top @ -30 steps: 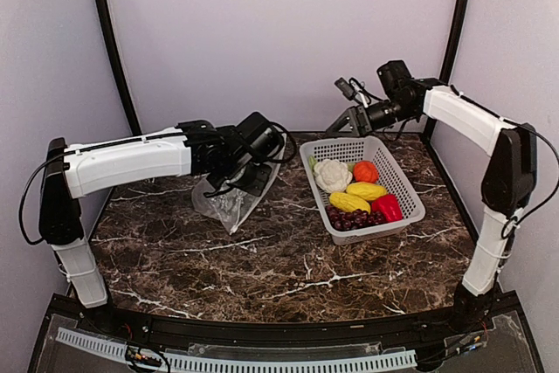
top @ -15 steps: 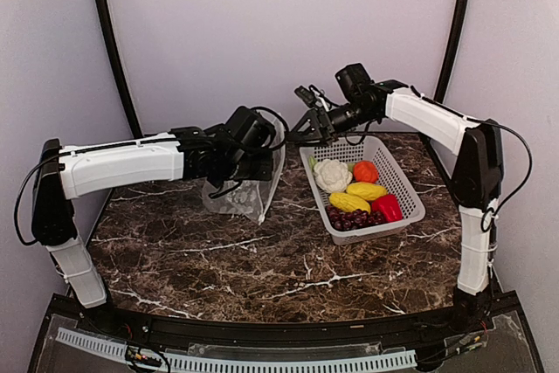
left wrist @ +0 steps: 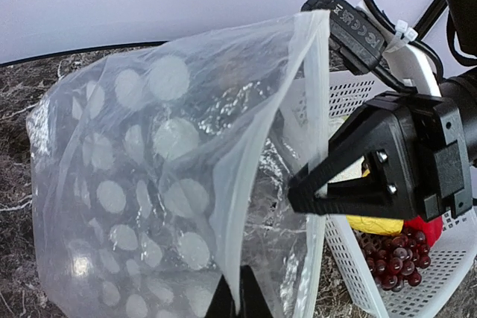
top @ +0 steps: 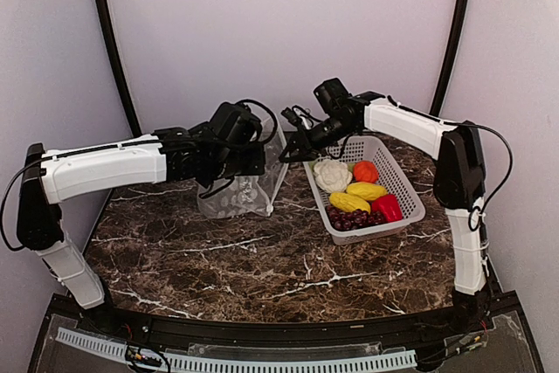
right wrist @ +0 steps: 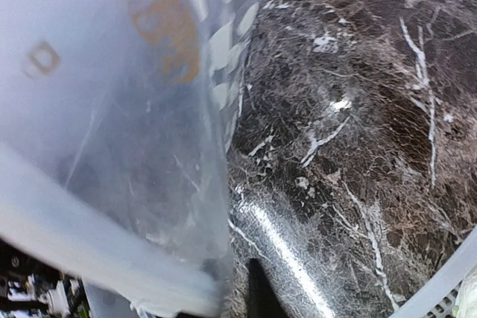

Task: Place the food in the zip-top bag and seal the zipper
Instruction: Adjust the zipper food storage bag at the center of the board.

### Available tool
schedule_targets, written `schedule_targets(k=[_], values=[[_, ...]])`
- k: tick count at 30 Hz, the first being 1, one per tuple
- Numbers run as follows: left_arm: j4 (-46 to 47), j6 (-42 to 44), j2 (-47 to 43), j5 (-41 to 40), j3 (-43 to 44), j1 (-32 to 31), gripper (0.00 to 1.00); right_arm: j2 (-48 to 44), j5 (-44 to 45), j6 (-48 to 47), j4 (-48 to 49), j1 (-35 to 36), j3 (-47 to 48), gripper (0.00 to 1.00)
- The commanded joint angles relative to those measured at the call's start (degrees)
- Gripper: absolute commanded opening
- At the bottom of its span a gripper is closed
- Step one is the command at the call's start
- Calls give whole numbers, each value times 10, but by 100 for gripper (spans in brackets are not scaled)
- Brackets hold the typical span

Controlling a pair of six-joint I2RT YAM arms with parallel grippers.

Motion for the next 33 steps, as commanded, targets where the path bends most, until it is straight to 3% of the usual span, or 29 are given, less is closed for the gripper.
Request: schedule_targets(k=[1,7,12,17,22,27,30,32,33], values=[[6,0,-43,-14,-27,2,1,10,76,11,7,0,30,0],[-1,3,-70,-26,-48,2,1,-1,153,-10,-10,-4,47,0],[6,12,-62,-11,-43,2,1,-8,115,-27,-9,-2,40,0],[0,18,-55,-3,-41,6,1,-28,43,-48,-9,-8,44,11],[-16,35,-59,5,-43,14,1,-74,-21,-104,-43,-37,62,44],[-17,51,-67,20,-54,19,1,-156,-66,-141,-47,-92,40,66],[-18,59,-71,23,-60,21,1,-190,-92,-102,-20,-120,82,80],[-22,60,-76,25,-60,22,1,-226,-80,-74,31,-127,85,97],[-24,60,-77,26,-61,22,1,-242,-61,-56,45,-127,93,98]])
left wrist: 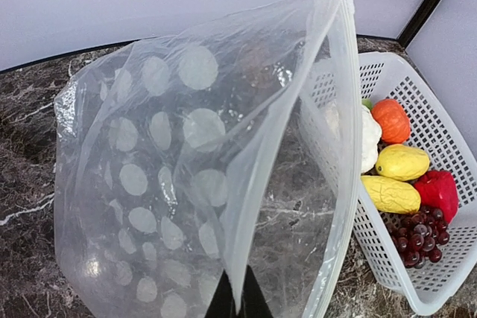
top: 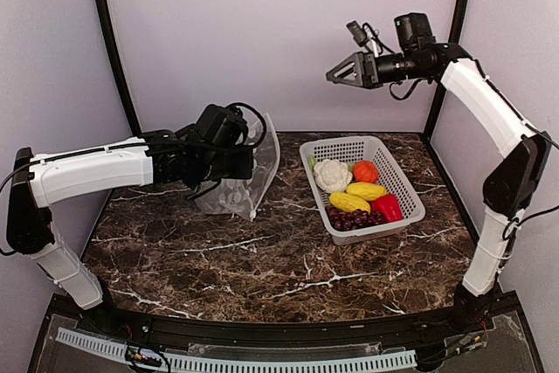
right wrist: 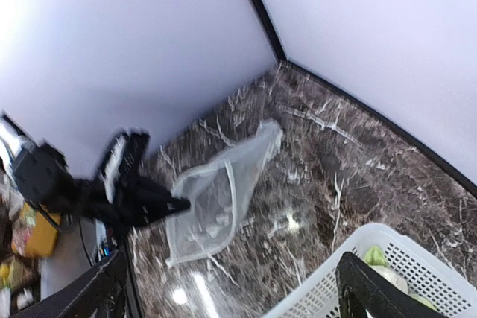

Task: Place the food in the zip-top bag and seal the zipper
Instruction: Adjust the zipper food storage bag at the center of the board.

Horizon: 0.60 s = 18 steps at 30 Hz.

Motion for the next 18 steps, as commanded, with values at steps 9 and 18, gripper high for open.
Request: schedule_targets(k=[9,18], values=[[-64,1,-10,15,-1,4,1,-80,63,200,78,-4,127,99],[-88,13,34,13,54,4,1,-40,-29,263,95,-48,189,99]])
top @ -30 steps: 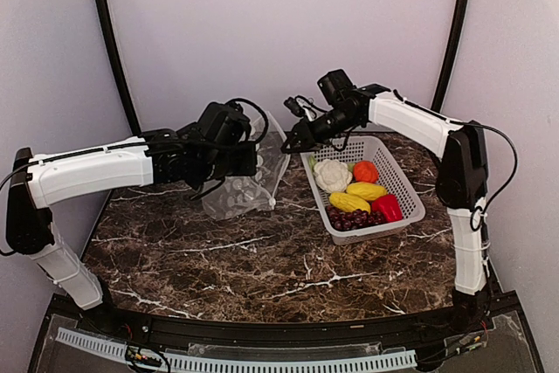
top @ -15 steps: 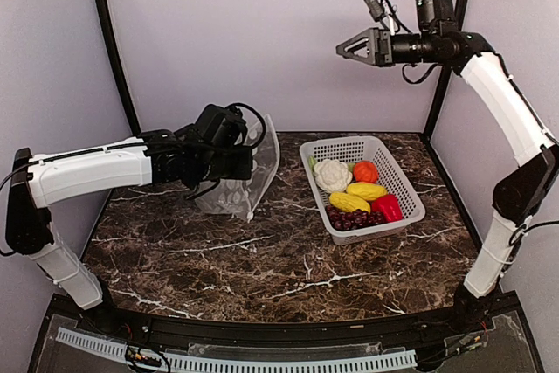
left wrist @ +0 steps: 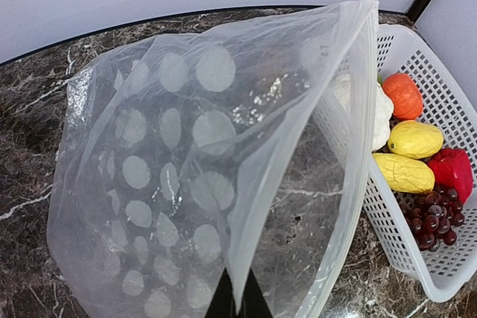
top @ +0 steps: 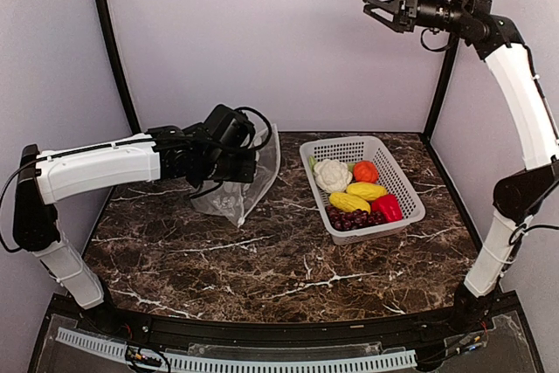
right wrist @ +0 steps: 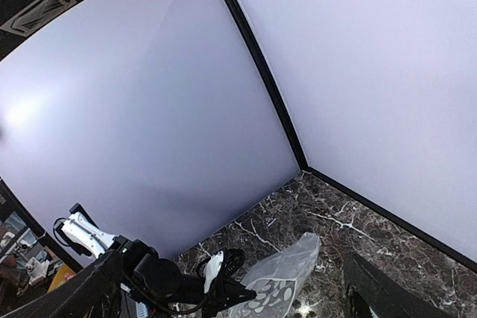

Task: Place the food in the zip-top bag and seal the zipper
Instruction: Adjust the zipper food storage bag at the center of the board, then pick up the fake vegetable from the bin.

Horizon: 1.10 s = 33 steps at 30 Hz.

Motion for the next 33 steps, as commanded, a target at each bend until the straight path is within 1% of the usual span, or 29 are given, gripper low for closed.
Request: schedule_targets(k=[1,4,6,7,8,10,12,14,16,18,21,23,26,29,32,33], values=[[-35,13,21,2,38,4,1,20,-47,52,19,-27,-5,99],[-40,22,18,-3,36,4,1,13,-96,62,62,-47,-97,99],[-40,35,4,-14,27,4,1,-2,-107,15,91,-64,-169,99],[-40,41,-1,-19,19,4,1,-14,-98,-32,92,-70,-206,99],[-41,56,-13,-30,15,4,1,-29,-73,-78,91,-75,-254,99],[-42,80,-32,-45,1,4,1,-62,13,-162,85,-80,-320,99],[-44,103,-52,-58,-14,4,1,-82,84,-246,76,-84,-366,99],[-47,122,-67,-61,-28,4,1,-82,166,-303,73,-86,-404,99],[-50,139,-75,-51,-38,4,1,-81,205,-366,72,-89,-439,97],[-56,142,-77,-40,-44,5,1,-90,194,-440,66,-89,-478,91],[-53,139,-78,-17,-54,4,1,-98,138,-502,33,-87,-509,87],[-46,133,-77,-2,-60,4,1,-87,140,-510,15,-82,-513,84],[-30,124,-80,19,-74,5,1,-58,167,-515,5,-70,-513,81],[-12,111,-85,35,-85,4,1,-27,205,-526,0,-44,-513,78],[-3,100,-92,45,-96,4,1,14,252,-532,5,-10,-510,80],[-2,94,-96,51,-98,4,1,31,264,-528,5,-2,-498,81]])
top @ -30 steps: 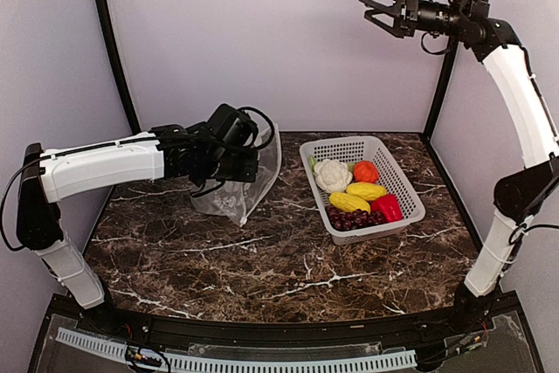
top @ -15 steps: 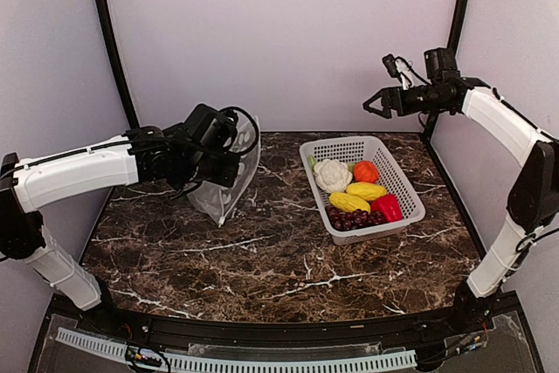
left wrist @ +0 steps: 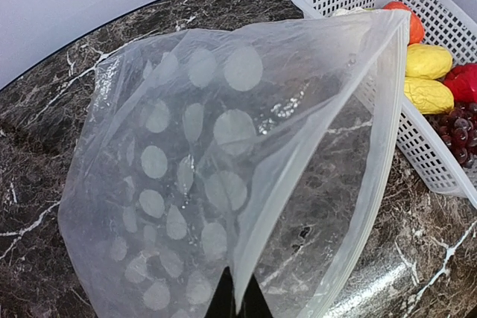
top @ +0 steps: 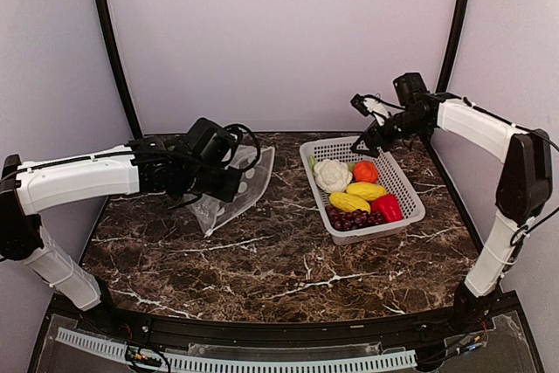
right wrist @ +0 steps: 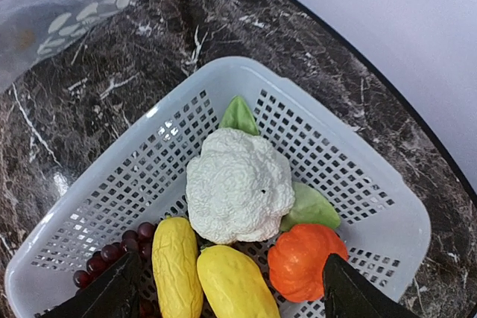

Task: Place the food in the zip-top bag and seal the zipper
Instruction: Pick up the fake vegetable from the bin.

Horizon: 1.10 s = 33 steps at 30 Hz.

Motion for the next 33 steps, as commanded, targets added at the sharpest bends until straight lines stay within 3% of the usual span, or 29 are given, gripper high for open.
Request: schedule_targets(k=[1,3,6,18,26,28,33], values=[[20,-24,-29,31,-22,4,1,71,73,-14,-9,42,20,82],[25,-37,-35,42,-30,4,1,106,87,-10,-13,50,48,86],[27,-48,-39,55,-36,4,1,157,103,-3,-23,52,92,98],[36,-76,-55,69,-57,4,1,255,114,-13,-20,65,130,99],[40,-85,-57,72,-64,4,1,280,66,-12,-19,74,130,99],[44,-86,-57,75,-66,4,1,291,68,-12,-19,74,135,92],[49,-85,-51,80,-62,4,1,277,65,-19,-36,73,132,60]])
